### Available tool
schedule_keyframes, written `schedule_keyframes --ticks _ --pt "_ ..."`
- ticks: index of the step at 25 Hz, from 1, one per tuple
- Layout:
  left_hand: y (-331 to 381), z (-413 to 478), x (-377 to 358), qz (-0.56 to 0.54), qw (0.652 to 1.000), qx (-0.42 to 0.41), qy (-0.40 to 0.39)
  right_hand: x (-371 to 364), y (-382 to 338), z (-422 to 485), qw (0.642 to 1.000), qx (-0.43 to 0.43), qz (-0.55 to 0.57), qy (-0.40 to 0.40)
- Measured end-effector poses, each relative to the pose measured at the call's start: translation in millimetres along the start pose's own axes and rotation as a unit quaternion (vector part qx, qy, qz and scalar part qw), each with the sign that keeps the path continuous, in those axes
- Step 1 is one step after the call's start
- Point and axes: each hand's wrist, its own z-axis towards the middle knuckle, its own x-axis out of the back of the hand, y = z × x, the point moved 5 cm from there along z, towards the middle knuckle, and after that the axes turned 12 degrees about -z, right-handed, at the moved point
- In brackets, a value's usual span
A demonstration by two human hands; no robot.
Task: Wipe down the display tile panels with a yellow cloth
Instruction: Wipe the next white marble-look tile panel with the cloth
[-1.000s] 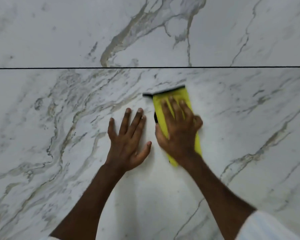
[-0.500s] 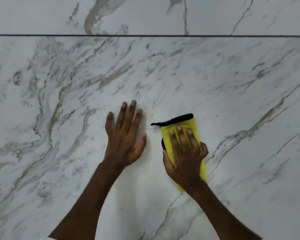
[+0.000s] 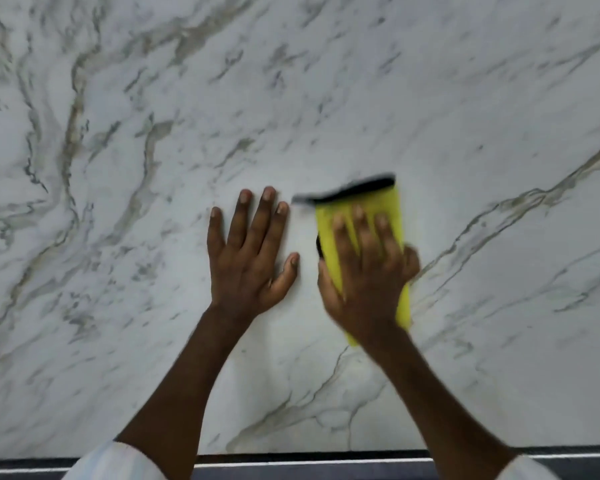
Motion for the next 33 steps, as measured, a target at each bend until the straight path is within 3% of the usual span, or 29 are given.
schedule_keyframes --ticks 3,5,8,11,13,20,25,29,31,33 --pt "-1.7 6.3 3.0 -0.002 1.000 -0.009 0.001 -4.7 -18.5 -128.7 0.995 0.030 -0.014 -0.089" --pt "0.6 -3.3 6.0 -0.032 0.999 0.000 -0.004 1.4 -20.0 -159.1 0.992 0.048 -0.002 -0.115" --pt "16.0 -75.2 -5.7 -0.053 0.996 0.056 -0.044 4.9 -13.5 -116.5 0.993 0.069 0.049 -0.078" --pt "34.5 -153.8 -26.7 -0.010 0.996 0.059 -0.073 2.7 -3.3 -67.5 0.999 -0.014 0.050 -0.013" --pt "33.1 -170.6 -36.6 0.006 0.997 0.061 -0.051 -4.5 -4.5 -94.7 0.997 -0.051 0.050 -0.002" --pt "26.9 -177.3 -43.3 0.039 0.998 0.045 -0.012 -8.6 -40.9 -350.8 0.980 0.013 0.020 -0.197" --pt "25.7 -176.2 -39.0 0.055 0.997 0.047 -0.014 2.5 -22.3 -297.2 0.980 0.038 0.103 -0.168" --pt "27.7 -174.6 -38.0 0.035 0.998 0.054 -0.019 -5.1 21.8 -199.5 0.990 -0.059 0.107 -0.076" --pt "31.0 -171.7 -37.8 0.023 0.996 0.083 -0.024 -9.6 37.0 -221.6 0.992 -0.068 0.084 -0.066" --pt "41.8 -168.3 -39.3 0.009 0.989 0.142 -0.034 -9.8 45.4 -294.4 0.991 -0.032 0.066 -0.111"
